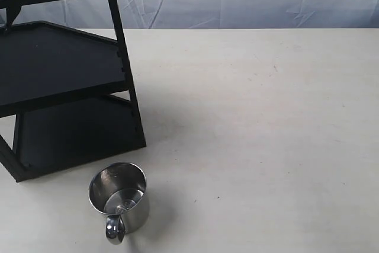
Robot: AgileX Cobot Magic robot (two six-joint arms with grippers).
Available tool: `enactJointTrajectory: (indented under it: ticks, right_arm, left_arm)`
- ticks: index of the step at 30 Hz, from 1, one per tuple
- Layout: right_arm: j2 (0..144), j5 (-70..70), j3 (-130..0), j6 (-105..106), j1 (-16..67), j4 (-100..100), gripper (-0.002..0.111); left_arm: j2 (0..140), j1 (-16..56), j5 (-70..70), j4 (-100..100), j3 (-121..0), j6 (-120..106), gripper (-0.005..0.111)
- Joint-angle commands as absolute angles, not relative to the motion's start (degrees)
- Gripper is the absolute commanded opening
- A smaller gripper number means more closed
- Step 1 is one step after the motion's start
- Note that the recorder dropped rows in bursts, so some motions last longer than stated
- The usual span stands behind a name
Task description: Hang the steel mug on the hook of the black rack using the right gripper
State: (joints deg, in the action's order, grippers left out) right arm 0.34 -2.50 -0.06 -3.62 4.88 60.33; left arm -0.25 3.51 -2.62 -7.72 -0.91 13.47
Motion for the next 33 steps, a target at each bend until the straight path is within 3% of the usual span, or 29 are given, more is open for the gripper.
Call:
enactJointTrajectory:
  ticks: [1,9,15,27,30,33]
  right_arm:
    - [3.3,-8.6,-4.8,-2.9,4.7,56.2,-0.001]
    - [29.5,-30.0,-28.0,-2.5,4.7,24.9,-0.001]
    - [53.6,-47.4,-47.0,6.3,5.1,22.1,-0.001]
    - [82.9,-43.2,-55.4,10.8,25.1,26.7,-0.001]
    - [87.6,-44.2,-57.4,16.5,27.6,32.8,0.011]
    - [91.1,-46.2,-60.1,22.7,29.2,40.0,0.036]
  left_arm:
    - [0.0,3.6,-2.8,-7.7,-1.0,13.5,0.0]
    - [0.0,3.6,-2.8,-7.7,-1.0,13.5,0.0]
    - [0.0,3.6,-2.8,-7.7,-1.0,13.5,0.0]
    - [0.0,3.6,-2.8,-7.7,-1.0,13.5,0.0]
    - [0.0,3.6,-2.8,-7.7,-1.0,13.5,0.0]
    - [0.0,3.6,-2.8,-7.7,-1.0,13.5,0.0]
